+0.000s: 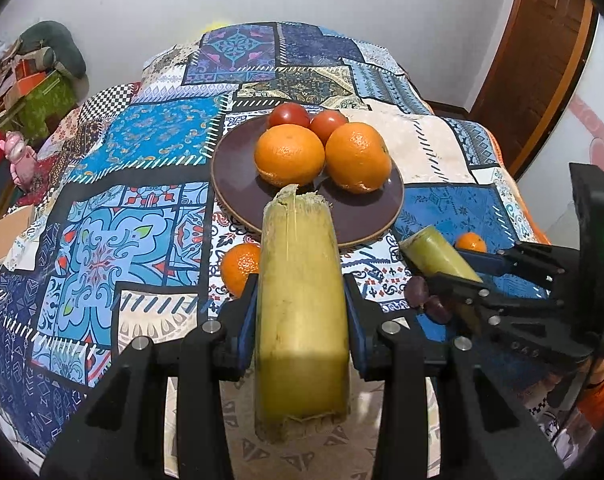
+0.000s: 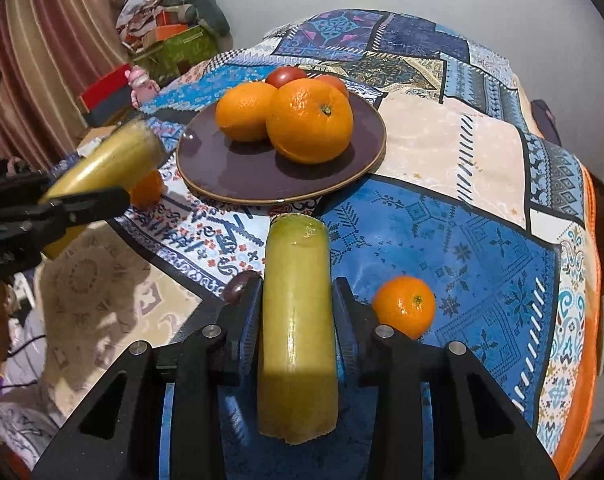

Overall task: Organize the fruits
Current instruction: 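Lift both held yellow cylinders and carry them toward the dark plate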

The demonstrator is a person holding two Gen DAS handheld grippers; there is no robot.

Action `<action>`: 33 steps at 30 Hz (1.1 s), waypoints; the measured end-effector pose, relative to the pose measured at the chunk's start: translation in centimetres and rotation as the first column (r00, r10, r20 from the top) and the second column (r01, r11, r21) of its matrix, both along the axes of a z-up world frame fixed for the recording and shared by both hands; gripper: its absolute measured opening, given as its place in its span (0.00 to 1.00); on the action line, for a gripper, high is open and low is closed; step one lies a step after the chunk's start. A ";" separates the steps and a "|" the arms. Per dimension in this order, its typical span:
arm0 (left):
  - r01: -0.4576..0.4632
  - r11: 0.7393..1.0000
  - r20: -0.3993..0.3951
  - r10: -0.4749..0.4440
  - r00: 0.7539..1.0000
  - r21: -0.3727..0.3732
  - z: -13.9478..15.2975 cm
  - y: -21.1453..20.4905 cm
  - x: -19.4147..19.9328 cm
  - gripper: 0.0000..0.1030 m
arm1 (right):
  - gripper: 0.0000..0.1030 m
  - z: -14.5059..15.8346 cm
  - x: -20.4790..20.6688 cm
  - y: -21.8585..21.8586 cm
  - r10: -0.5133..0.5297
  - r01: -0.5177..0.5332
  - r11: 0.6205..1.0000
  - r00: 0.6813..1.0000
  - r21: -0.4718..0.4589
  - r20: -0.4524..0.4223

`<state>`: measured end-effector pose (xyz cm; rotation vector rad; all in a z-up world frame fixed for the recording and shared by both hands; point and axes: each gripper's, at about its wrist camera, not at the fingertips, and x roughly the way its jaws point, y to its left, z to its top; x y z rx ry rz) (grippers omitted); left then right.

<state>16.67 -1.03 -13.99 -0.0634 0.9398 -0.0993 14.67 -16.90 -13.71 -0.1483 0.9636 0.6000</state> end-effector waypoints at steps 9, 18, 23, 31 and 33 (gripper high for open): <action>-0.015 1.000 0.020 0.016 1.000 -0.005 1.0 0.8 0.2 0.37 | 0.31 2.1 1.2 -0.4 -0.019 0.018 0.999 0.999 0.039 0.029; -0.041 0.999 0.011 0.041 0.999 -0.031 1.1 2.3 1.0 0.37 | 0.31 2.9 3.3 2.0 0.036 -0.038 0.999 0.998 0.025 0.059; -0.045 0.997 -0.007 0.045 0.999 -0.058 0.6 3.2 1.6 0.37 | 0.31 3.5 3.8 3.3 0.071 -0.071 0.997 0.993 0.005 0.090; -0.054 0.996 -0.020 0.053 0.998 -0.072 0.2 3.7 2.4 0.37 | 0.31 3.8 4.7 5.7 0.139 -0.137 0.990 0.984 -0.024 0.114; -0.053 0.996 -0.017 0.052 0.999 -0.066 0.4 3.8 2.7 0.37 | 0.31 3.8 5.0 5.7 0.137 -0.137 0.990 0.985 -0.008 0.107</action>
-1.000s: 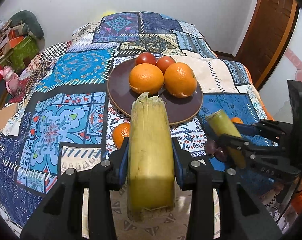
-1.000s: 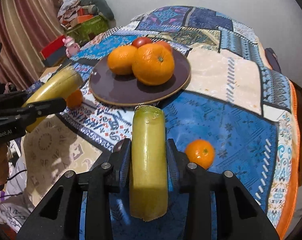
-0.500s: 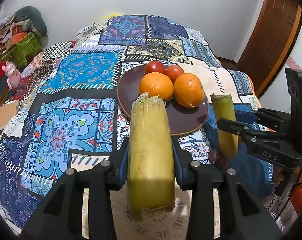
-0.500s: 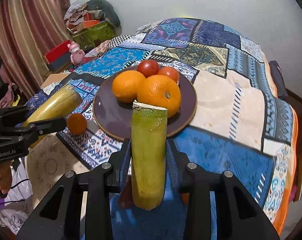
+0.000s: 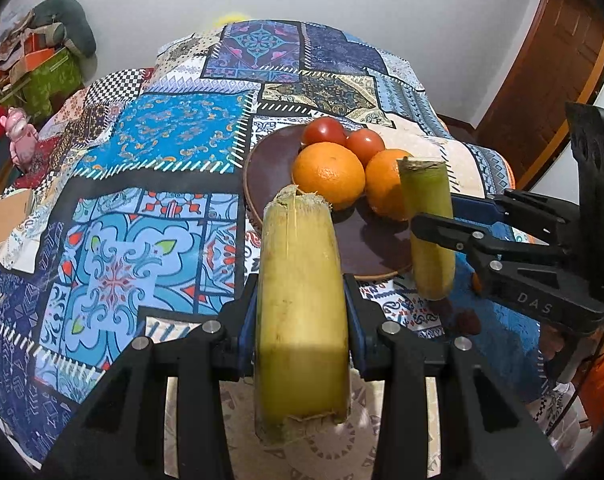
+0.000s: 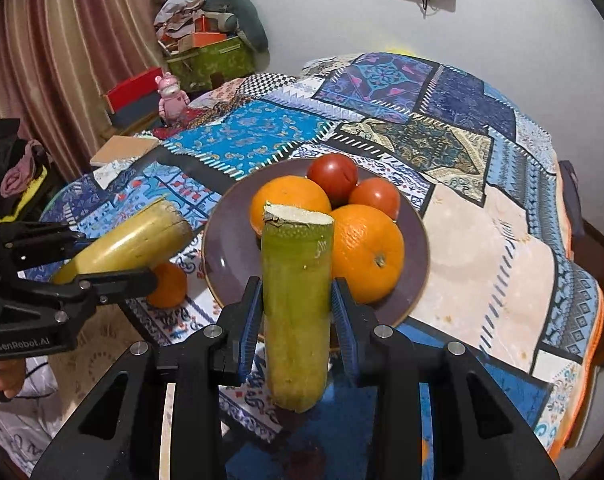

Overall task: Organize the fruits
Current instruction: 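Lift both held yellow cylinders and carry them toward the dark plate, then lower the cylinders onto the plate rim beside the oranges and open both grippers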

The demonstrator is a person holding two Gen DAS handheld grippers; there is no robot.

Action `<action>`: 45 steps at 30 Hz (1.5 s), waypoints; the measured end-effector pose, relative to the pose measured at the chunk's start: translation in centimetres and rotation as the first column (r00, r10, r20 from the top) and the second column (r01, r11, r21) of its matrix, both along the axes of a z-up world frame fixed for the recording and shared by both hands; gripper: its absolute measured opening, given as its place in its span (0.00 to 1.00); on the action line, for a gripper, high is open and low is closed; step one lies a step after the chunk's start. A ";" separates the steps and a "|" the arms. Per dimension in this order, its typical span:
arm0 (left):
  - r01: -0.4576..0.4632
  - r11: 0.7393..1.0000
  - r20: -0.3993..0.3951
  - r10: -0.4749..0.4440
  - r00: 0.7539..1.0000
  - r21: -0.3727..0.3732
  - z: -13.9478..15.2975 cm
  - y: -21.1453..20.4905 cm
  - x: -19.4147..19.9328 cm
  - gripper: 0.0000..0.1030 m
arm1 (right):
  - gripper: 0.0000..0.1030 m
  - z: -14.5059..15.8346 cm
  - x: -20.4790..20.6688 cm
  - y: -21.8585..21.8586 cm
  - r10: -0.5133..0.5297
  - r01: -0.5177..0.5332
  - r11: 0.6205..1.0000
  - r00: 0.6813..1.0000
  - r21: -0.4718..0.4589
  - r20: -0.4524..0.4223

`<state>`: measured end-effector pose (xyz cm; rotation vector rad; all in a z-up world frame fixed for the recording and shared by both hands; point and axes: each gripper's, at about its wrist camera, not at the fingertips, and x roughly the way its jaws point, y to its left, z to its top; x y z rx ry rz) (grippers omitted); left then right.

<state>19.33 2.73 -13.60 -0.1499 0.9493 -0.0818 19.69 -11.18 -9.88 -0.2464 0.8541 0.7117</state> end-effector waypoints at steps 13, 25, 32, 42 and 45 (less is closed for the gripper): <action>0.012 0.999 0.019 -0.013 1.000 0.032 1.2 0.3 4.1 0.37 | 0.31 1.6 1.9 -1.7 -0.061 0.061 0.996 0.998 0.065 0.000; -0.006 0.998 -0.017 0.007 1.000 0.059 -0.8 1.5 8.8 0.37 | 0.31 1.1 4.6 -4.2 -0.147 0.149 0.986 0.989 0.081 -0.029; -0.005 0.999 -0.039 0.006 0.999 0.039 -1.7 1.8 10.4 0.37 | 0.31 0.5 6.5 -4.9 -0.186 0.192 0.975 0.981 0.116 -0.061; -0.019 1.000 -0.041 0.019 0.999 0.008 -1.9 2.4 11.4 0.37 | 0.31 0.4 6.8 -4.7 -0.190 0.195 0.975 0.980 0.105 -0.054; -0.023 1.000 -0.039 0.023 0.999 0.011 -1.9 2.4 11.6 0.37 | 0.31 0.4 7.3 -4.6 -0.186 0.191 0.977 0.981 0.095 -0.052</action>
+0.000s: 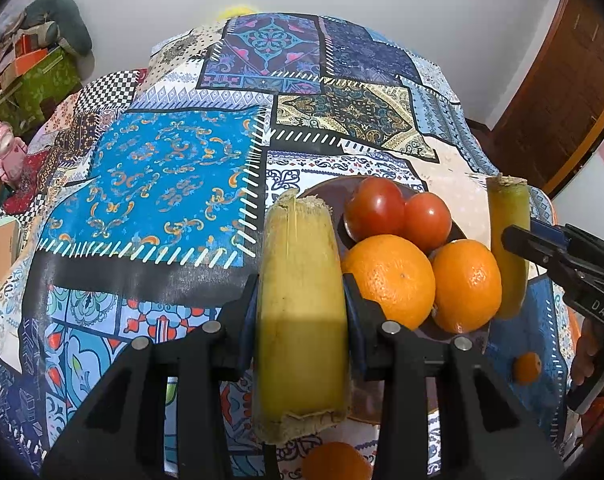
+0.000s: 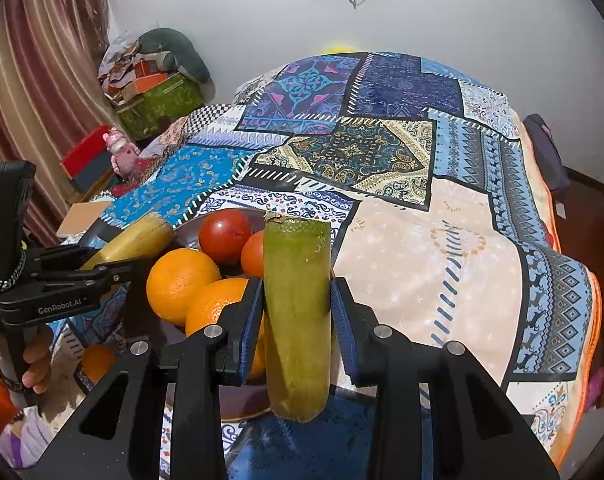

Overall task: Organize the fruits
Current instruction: 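Lower the cylinders onto the plate rim beside the oranges and open both grippers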

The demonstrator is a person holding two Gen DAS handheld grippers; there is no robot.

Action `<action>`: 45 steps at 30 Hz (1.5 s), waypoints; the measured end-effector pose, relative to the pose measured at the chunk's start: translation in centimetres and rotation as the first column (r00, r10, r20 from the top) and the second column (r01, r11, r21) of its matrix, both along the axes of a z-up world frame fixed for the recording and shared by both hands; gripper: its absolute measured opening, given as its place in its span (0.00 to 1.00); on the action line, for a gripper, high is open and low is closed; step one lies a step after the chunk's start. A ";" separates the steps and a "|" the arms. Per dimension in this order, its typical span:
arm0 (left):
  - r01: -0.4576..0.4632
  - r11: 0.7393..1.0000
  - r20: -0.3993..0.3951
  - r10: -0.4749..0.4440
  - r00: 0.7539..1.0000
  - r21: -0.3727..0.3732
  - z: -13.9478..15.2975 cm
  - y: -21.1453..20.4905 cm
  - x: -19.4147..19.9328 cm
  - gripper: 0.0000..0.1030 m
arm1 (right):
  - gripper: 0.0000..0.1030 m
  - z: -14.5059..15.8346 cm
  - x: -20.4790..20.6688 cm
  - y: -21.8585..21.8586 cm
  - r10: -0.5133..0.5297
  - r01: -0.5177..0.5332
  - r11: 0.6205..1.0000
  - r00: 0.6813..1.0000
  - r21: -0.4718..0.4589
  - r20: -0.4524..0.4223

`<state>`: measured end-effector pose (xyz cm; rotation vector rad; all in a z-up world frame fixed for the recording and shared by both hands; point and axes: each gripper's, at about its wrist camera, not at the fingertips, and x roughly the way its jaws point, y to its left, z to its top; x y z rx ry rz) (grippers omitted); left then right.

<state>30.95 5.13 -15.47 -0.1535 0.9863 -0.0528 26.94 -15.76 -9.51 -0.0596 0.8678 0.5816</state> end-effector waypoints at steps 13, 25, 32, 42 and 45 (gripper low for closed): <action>0.050 0.999 0.051 -0.050 0.997 0.007 1.2 -1.6 0.4 0.39 | 0.31 -1.7 2.3 0.9 0.011 -0.013 0.999 0.999 -0.052 -0.039; 0.006 0.999 0.032 -0.005 0.999 -0.032 0.7 0.3 0.3 0.39 | 0.31 -2.5 2.9 0.8 -0.016 0.012 0.999 0.996 -0.040 -0.090; 0.020 1.000 0.051 -0.020 0.999 0.005 1.0 -0.2 -0.5 0.39 | 0.33 -2.6 2.8 0.3 -0.027 0.024 1.000 0.991 -0.017 -0.129; 0.031 0.999 0.064 -0.032 0.997 0.023 1.6 -0.6 -1.4 0.39 | 0.36 -1.9 1.6 0.0 -0.010 0.005 0.999 0.995 -0.042 -0.102; 0.030 0.999 0.066 -0.032 0.997 0.021 1.9 -0.5 -1.7 0.39 | 0.37 -1.7 1.1 -0.2 -0.007 0.002 0.998 0.997 -0.056 -0.081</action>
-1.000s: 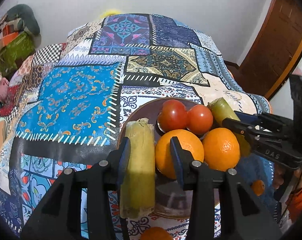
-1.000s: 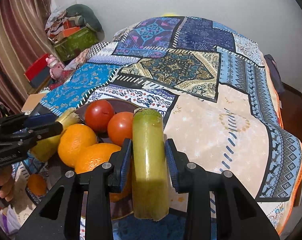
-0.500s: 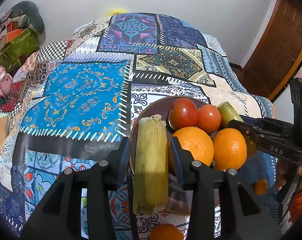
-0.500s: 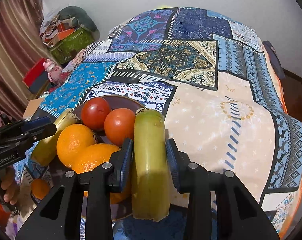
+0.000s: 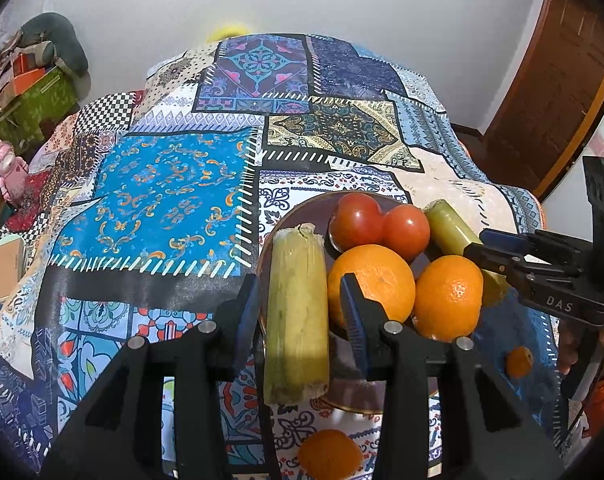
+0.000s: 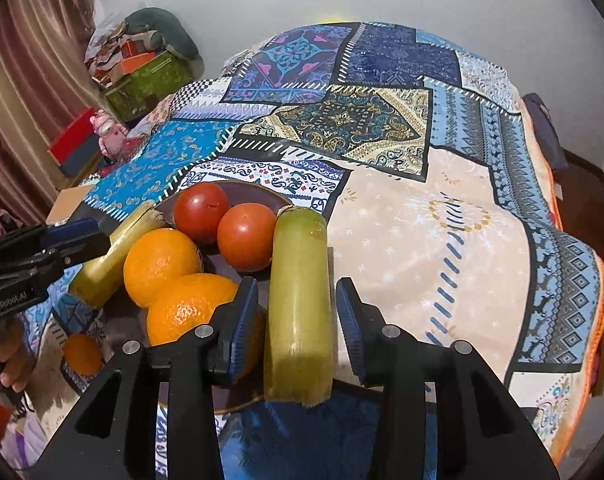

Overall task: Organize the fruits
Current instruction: 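Lower the cylinders onto the plate rim beside the oranges and open both grippers, then grasp a small mandarin with the left gripper while the right gripper grasps another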

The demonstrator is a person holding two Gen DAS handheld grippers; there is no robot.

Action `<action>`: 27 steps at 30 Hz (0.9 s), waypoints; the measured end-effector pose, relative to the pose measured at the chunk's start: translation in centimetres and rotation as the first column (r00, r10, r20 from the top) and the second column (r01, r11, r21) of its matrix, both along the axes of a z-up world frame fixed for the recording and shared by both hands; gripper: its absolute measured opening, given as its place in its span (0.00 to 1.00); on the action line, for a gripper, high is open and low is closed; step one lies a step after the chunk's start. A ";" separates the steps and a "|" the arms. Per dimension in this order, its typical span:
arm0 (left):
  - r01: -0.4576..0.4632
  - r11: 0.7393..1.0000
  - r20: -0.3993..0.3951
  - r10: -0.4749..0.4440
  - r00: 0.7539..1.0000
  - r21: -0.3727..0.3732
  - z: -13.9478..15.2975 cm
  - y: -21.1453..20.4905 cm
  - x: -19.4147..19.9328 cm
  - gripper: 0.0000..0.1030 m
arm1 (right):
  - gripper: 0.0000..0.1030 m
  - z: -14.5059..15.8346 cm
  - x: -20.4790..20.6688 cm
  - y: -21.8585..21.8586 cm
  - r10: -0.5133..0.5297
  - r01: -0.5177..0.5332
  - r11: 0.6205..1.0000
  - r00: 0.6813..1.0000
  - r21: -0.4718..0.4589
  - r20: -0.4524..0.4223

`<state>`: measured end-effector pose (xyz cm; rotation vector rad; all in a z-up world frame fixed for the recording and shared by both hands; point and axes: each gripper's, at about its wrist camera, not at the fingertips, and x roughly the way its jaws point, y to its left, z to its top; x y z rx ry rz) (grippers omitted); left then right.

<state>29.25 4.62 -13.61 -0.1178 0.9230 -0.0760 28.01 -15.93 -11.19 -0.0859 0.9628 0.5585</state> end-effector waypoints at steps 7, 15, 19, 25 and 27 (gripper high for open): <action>0.001 1.000 0.007 -0.001 1.000 0.019 0.3 -0.1 -1.0 0.40 | 0.40 0.3 -0.6 -0.3 -0.001 0.001 1.000 1.000 -0.002 0.013; 0.015 1.000 0.023 -0.016 1.000 0.028 1.2 -0.5 -2.8 0.41 | 0.43 1.9 -2.8 -1.1 -0.006 0.003 0.999 0.998 0.034 0.070; 0.020 0.999 0.039 -0.021 0.999 0.032 1.9 -0.7 -4.3 0.44 | 0.44 2.8 -4.4 -1.5 -0.007 0.004 1.000 0.993 0.027 0.118; 0.018 0.999 0.046 -0.020 0.999 0.033 2.0 -0.9 -6.9 0.50 | 0.44 3.2 -7.1 -2.8 -0.023 0.017 0.999 0.988 0.039 0.150; 0.016 0.999 0.037 -0.017 0.999 0.029 1.8 -0.9 -7.6 0.50 | 0.44 3.0 -8.0 -3.1 -0.026 0.021 0.999 0.989 0.036 0.149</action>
